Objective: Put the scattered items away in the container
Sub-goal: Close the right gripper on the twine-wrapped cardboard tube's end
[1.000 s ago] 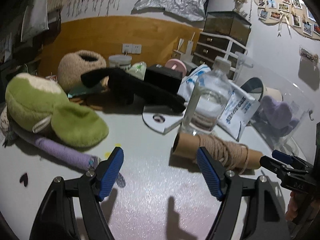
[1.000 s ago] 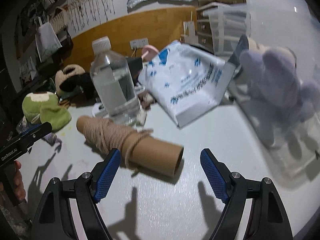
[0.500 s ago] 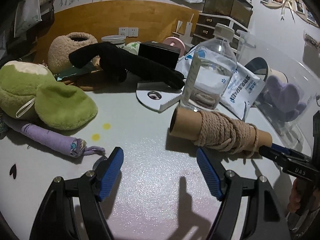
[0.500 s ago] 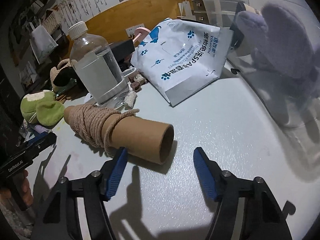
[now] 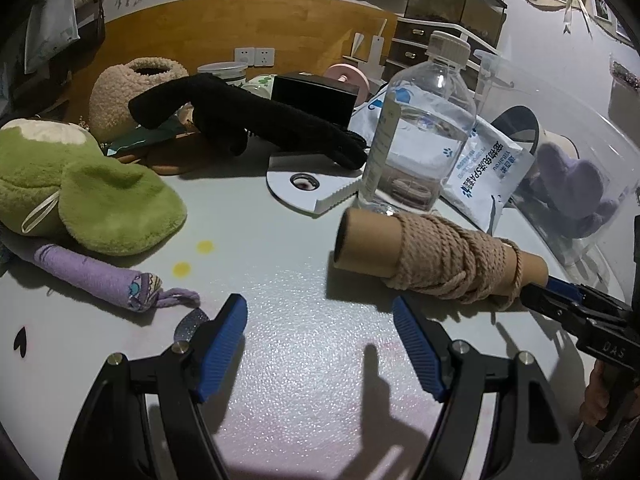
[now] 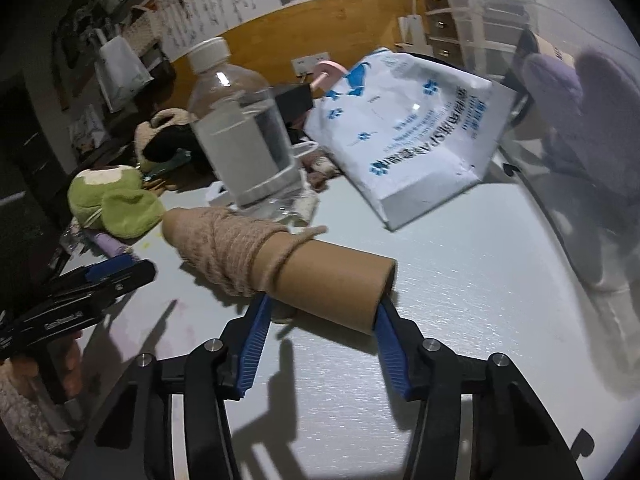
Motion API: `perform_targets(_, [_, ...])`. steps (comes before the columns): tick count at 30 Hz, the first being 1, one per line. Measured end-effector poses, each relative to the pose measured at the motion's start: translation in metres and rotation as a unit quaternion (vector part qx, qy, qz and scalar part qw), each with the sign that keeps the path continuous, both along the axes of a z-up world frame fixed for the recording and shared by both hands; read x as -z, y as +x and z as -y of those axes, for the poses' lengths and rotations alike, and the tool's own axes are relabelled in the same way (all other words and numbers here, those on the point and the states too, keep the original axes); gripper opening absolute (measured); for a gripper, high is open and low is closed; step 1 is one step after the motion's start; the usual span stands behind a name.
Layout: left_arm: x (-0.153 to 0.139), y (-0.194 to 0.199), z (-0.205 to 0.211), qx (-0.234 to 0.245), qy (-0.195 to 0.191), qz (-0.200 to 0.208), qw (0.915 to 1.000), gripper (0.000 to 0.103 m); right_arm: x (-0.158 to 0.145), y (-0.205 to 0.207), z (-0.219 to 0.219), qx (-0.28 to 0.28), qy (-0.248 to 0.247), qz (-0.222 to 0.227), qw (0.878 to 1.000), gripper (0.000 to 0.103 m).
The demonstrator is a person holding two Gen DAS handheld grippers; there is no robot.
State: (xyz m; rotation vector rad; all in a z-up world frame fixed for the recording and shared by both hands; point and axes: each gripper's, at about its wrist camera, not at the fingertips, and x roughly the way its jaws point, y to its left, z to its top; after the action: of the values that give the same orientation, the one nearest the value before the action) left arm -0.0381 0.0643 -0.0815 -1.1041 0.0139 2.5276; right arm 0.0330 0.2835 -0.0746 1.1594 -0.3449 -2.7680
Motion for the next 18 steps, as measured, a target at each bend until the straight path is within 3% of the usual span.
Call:
perform_targets(10, [0.003,-0.001,-0.001,-0.001,-0.002,0.004,1.0,0.075,-0.003,0.002,0.015,-0.037,-0.026,-0.006,0.999,0.036])
perform_targets(18, [0.004,0.0,-0.003,0.004,-0.002,0.006,1.0,0.075,0.005,-0.004,0.014,-0.045,-0.076,-0.003,0.996,0.033])
